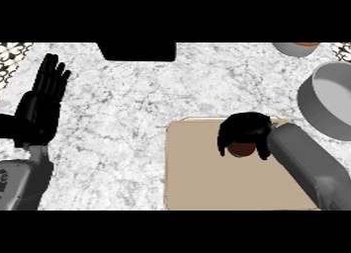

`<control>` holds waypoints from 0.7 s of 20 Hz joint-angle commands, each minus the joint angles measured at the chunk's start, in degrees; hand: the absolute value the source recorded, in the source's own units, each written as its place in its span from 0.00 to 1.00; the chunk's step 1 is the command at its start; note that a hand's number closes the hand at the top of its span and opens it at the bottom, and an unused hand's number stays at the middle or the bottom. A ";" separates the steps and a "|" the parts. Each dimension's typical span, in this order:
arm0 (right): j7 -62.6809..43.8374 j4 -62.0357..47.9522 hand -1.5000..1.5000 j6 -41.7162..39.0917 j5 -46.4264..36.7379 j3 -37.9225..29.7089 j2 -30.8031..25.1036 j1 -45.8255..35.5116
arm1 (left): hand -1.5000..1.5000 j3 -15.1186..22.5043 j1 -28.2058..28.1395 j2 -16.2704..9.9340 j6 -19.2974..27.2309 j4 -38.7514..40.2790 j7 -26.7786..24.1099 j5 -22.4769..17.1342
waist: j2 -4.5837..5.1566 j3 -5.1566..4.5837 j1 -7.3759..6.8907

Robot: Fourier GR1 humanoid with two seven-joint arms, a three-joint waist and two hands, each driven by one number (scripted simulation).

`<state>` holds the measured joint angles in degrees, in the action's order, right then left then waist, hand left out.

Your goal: Pick the cupcake from the tray and place it in the pot

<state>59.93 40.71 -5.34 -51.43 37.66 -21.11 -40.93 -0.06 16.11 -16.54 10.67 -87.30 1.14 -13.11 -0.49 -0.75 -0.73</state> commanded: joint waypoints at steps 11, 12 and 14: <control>3.23 12.54 1.00 6.16 1.19 -4.19 -1.97 8.18 | 0.50 0.26 -1.15 1.91 2.04 -1.33 0.33 3.18 | 0.29 0.75 1.46; 3.88 8.51 1.00 6.38 2.13 -6.46 -0.32 5.03 | 0.50 0.20 0.76 1.00 0.88 -2.18 3.75 1.88 | 0.52 0.78 0.72; 4.36 13.66 1.00 4.92 4.05 -8.65 -3.84 7.39 | 0.50 -1.28 -1.41 0.85 -0.26 -2.30 2.39 0.61 | 0.34 0.75 1.16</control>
<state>60.42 50.81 -1.26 -50.73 32.90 -23.25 -35.94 -0.76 14.74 -15.87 10.63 -89.59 2.89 -12.20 -0.56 -0.57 0.03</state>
